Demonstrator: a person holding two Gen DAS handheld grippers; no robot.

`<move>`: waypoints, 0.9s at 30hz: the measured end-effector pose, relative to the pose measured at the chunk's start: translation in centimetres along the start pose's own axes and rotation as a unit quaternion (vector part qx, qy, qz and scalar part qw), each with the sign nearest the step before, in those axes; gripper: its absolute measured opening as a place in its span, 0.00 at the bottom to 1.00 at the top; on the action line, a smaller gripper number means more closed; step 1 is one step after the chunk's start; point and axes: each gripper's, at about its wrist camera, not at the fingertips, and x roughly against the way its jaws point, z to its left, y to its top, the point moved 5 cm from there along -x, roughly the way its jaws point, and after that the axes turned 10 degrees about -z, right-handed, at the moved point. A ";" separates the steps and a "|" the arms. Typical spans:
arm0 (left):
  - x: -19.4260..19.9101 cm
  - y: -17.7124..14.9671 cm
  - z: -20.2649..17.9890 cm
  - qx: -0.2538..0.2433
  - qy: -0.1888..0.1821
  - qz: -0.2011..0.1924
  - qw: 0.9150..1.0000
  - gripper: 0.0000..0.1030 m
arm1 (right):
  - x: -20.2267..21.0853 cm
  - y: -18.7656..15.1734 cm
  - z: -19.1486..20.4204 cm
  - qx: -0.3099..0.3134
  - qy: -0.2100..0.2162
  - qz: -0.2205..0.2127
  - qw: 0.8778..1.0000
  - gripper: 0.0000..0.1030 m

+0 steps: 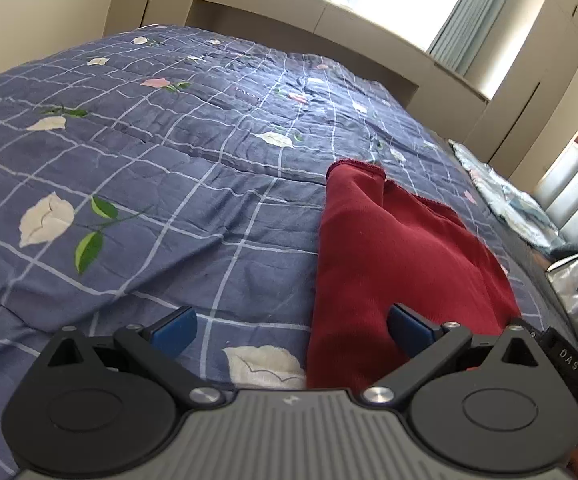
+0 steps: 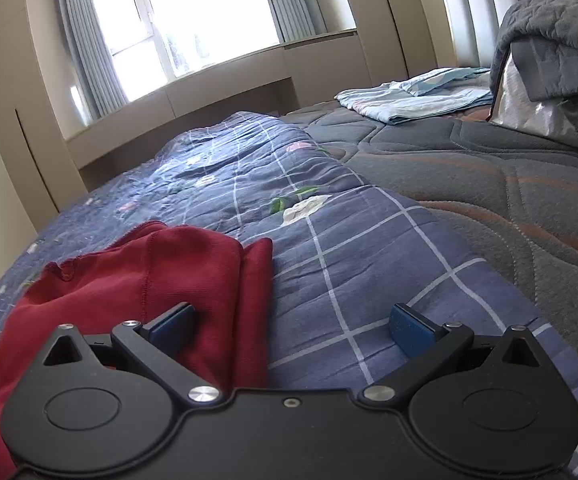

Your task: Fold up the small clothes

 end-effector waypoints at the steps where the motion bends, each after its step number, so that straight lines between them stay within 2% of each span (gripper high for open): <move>1: 0.0 0.1 -0.1 -0.005 0.003 0.002 1.000 0.99 | 0.2 0.1 -0.2 -0.009 0.012 -0.008 1.000 1.00; 4: 0.1 0.4 -0.7 -0.023 0.011 0.002 1.000 0.99 | 1.8 0.6 -0.9 -0.055 0.073 -0.050 0.995 1.00; 6: 0.0 0.6 -0.9 -0.031 0.013 0.002 0.999 0.99 | 2.1 0.7 -1.2 -0.071 0.085 -0.057 0.992 1.00; 11: -0.5 2.4 -1.1 -0.030 -0.007 -0.014 0.999 1.00 | 1.3 0.6 -0.9 -0.082 0.110 -0.026 0.990 1.00; 16: -2.9 3.3 -1.1 -0.024 -0.032 0.015 0.999 1.00 | -0.1 0.2 -0.2 -0.091 0.154 0.026 0.984 1.00; 22: -4.5 2.8 -1.9 -0.039 -0.079 0.045 0.995 1.00 | -0.1 0.2 0.3 -0.093 0.172 0.034 0.980 1.00; 27: -5.2 2.3 -2.7 -0.063 -0.086 0.060 0.993 1.00 | -0.4 0.4 1.2 -0.085 0.200 0.039 0.975 1.00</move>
